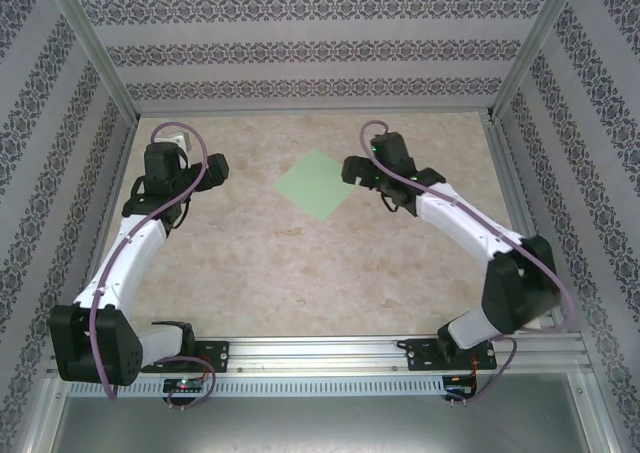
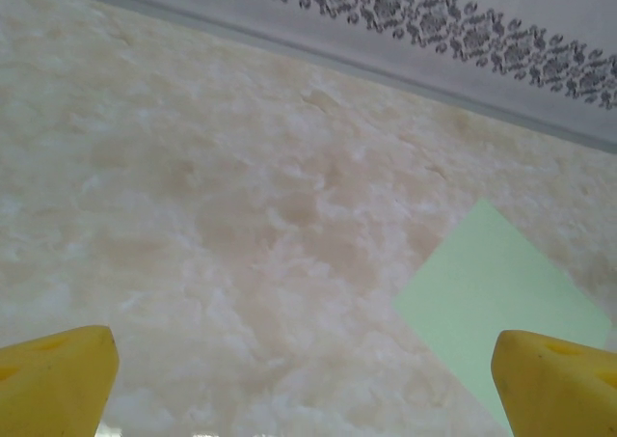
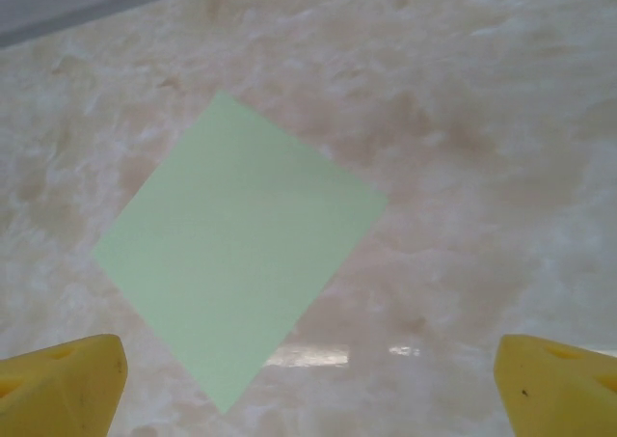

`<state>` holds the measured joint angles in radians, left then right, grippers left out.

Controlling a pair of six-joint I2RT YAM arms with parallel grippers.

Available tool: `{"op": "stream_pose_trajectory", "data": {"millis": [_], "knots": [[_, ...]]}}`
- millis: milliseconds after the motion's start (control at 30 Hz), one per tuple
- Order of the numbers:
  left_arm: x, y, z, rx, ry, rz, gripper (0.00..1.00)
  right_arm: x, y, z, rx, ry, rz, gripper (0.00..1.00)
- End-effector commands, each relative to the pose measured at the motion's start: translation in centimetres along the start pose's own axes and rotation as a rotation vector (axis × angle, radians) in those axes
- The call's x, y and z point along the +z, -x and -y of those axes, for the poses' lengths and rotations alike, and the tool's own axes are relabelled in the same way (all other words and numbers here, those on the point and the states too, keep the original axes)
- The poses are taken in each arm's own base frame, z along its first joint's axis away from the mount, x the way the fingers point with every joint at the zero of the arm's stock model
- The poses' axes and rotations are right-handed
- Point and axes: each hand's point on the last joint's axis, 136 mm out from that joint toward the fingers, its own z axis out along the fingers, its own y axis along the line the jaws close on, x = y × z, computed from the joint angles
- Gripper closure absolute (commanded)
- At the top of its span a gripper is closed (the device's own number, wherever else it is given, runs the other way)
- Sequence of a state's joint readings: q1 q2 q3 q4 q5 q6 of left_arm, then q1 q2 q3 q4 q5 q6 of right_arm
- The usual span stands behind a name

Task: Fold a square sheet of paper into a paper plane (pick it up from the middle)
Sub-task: Move the square sheet of paper to the center of the table.

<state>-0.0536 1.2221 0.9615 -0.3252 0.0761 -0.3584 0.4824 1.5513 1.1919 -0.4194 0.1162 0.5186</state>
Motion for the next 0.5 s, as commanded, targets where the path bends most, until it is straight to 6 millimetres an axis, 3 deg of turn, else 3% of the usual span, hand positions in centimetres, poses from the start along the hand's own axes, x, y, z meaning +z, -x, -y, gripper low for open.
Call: {"op": "stream_pose_trajectory", "data": {"millis": [0,233,467], "knots": [[0.5,-1.9,0.9,-0.035,-0.047,-0.1,0.0,2.3,-1.2,-2.5,-0.006,0.008,-0.081,0.02],[0.8,-2.3,1.1,-0.041,-0.062,-0.117,0.0,8.9,-2.6,-8.1,-0.038,0.09,-0.183,0.03],[1.0,-1.9,1.9,-0.063,-0.098,-0.116,0.0,14.8,-2.9,-11.0,0.0,0.133,-0.222,0.04]]}}
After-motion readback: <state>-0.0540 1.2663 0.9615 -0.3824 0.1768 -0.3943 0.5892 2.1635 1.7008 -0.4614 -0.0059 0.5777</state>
